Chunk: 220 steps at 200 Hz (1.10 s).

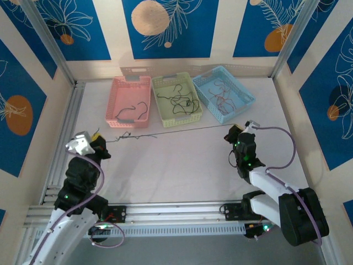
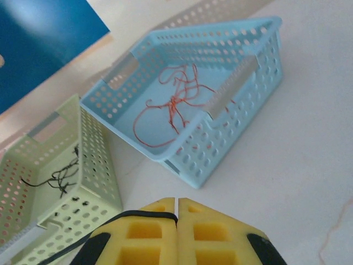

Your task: Untangle the cables

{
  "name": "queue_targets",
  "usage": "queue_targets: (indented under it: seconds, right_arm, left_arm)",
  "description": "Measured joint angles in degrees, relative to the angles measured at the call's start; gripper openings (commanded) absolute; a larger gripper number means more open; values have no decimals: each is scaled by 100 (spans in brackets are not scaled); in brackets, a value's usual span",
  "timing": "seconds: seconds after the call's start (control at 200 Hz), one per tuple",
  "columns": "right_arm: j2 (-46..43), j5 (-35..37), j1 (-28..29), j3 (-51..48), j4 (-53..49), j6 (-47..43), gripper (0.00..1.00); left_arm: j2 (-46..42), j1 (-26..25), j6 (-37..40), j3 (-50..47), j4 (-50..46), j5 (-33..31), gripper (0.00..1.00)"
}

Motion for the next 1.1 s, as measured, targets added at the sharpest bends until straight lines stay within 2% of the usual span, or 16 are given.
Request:
queue_targets:
  seconds: [0.255,0.63,0.91,1.01,1.1]
  right_arm:
    - [2,675,-164,94,-734,402,0]
    - [365,560,-151,350,-828,369,0]
    - [424,352,-153,363,-754,245,0]
    - [433,474,-151,450,-944,271,0]
    - [431,647,-184,551,-1185,411,0]
  left_arm:
    - [-555,4,-26,2,-144,-341,0]
    - [-555,7,-201,210,-227,-164,0]
    - [-299,7,-426,234,-197,310,0]
    - [-310,7,-278,380,-358,164,0]
    - [-393,4,-13,638,-577,-289,0]
